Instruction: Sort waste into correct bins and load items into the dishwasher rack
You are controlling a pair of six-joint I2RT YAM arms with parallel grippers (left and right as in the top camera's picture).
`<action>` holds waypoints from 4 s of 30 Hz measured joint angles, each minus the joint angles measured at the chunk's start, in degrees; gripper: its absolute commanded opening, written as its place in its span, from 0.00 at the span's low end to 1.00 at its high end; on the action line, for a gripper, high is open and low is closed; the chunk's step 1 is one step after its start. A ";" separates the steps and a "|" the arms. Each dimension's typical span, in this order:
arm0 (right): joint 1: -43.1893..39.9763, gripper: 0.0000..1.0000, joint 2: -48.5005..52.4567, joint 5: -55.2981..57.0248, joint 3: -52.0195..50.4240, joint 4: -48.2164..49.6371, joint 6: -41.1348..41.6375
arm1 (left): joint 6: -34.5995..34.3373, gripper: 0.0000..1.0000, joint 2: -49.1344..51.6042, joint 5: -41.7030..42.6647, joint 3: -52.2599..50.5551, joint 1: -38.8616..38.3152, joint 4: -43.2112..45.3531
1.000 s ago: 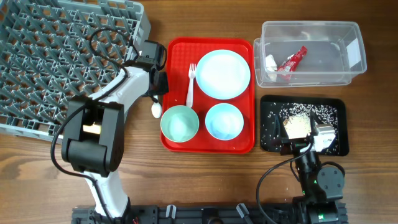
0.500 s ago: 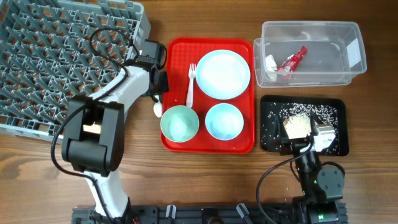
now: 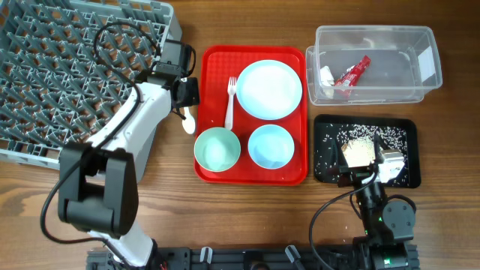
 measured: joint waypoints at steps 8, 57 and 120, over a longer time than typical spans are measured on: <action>0.00 1.00 0.00 0.00 0.00 0.00 0.00 | 1.99 0.15 -4.68 -1.29 -0.07 0.00 -1.05; 0.00 1.00 0.00 0.00 0.00 0.02 0.00 | 17.73 0.23 -1.60 -2.95 -0.22 9.53 -3.58; 0.00 1.00 0.00 0.00 0.00 0.00 0.00 | -2.21 0.04 17.14 1.51 13.38 -11.76 -3.17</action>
